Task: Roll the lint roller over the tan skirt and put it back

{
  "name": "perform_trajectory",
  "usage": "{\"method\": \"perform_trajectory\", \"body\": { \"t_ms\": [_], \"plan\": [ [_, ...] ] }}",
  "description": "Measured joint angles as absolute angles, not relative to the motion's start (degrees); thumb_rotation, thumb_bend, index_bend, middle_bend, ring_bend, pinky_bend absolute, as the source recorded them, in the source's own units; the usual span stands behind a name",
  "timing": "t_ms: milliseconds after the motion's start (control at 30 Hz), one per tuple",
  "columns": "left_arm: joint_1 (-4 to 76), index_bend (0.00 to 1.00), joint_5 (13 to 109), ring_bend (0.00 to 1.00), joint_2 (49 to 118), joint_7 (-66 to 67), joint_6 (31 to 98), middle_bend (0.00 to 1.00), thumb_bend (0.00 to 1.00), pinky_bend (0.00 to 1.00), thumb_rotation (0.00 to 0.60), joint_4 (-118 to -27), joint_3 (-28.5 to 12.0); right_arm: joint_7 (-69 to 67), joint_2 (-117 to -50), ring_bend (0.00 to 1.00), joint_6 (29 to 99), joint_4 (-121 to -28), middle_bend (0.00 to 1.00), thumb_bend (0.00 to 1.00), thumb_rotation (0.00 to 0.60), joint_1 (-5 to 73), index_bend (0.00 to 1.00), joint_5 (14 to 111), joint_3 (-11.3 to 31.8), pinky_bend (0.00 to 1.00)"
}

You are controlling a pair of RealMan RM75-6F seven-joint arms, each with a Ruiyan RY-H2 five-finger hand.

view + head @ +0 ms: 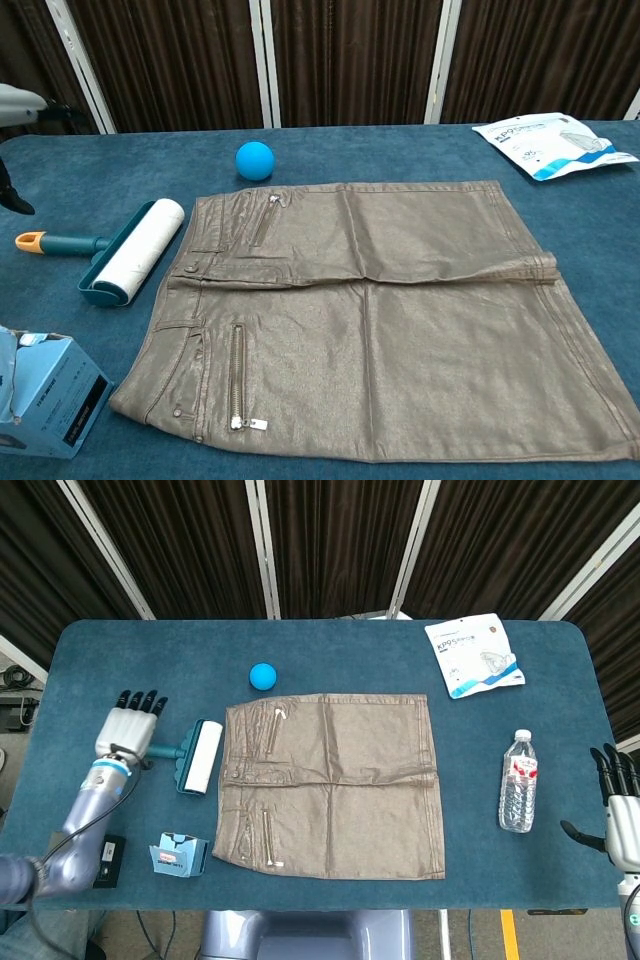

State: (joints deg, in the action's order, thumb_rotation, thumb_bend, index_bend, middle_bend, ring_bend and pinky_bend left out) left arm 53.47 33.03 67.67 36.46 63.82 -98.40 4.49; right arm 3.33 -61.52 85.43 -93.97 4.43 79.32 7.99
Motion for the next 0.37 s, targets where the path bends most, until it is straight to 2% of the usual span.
{"method": "perform_trajectory", "body": {
  "t_ms": [233, 367],
  "plan": [
    [38.4, 0.00, 56.6, 0.00, 62.9, 21.9, 82.6, 0.00, 0.00, 0.00, 0.600, -105.4, 6.2, 1.5, -60.8, 0.00, 86.9, -94.5, 0.00, 0.00, 0.600, 3.9, 0.00, 82.1, 7.3, 0.00],
    [29.4, 0.00, 66.5, 0.00, 62.1, 16.8, 91.7, 0.00, 0.00, 0.00, 0.600, -107.2, 8.0, 0.9, -60.6, 0.00, 87.8, -94.5, 0.00, 0.00, 0.600, 3.7, 0.00, 83.4, 7.0, 0.00]
  ]
}}
